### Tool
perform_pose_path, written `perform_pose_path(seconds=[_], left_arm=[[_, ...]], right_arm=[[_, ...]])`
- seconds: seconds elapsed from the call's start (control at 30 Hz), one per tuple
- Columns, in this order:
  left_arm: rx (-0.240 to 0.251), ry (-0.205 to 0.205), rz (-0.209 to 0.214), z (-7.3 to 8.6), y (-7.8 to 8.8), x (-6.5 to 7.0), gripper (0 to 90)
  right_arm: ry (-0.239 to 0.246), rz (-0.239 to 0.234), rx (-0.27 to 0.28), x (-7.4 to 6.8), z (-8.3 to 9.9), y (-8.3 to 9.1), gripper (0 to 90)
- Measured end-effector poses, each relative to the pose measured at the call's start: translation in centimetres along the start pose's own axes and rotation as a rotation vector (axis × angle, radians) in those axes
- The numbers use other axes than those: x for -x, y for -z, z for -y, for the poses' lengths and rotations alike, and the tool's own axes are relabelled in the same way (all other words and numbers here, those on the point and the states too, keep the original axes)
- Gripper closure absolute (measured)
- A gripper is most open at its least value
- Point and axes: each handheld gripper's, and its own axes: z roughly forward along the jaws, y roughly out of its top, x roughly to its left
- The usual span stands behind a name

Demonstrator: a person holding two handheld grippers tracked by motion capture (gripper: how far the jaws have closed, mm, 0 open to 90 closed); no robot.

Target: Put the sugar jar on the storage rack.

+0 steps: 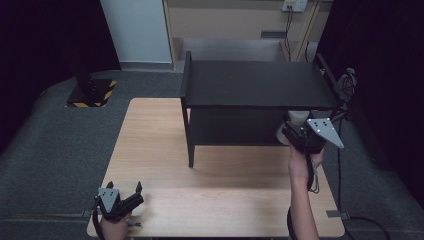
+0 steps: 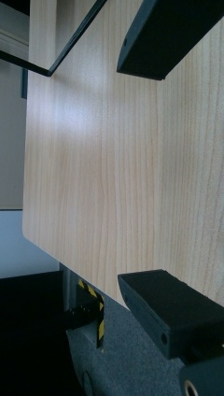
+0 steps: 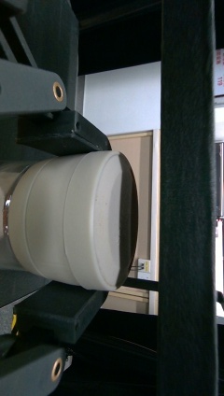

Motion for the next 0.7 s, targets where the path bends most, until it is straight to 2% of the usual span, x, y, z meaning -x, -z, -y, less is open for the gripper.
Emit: perform_pose_path(seconds=[0.37,0.7], left_arm=[[-0.003,-0.007,-0.001,0.0,-0.1,0.1,0.8],[-0.005,-0.007,-0.001,-0.1,-0.1,0.1,0.8]], right_arm=[[0.0,0.012,0.008,-0.1,0.0,-2.1,34.1],[-0.001,0.012,0.006,-0.1,0.1,-3.1,34.1]])
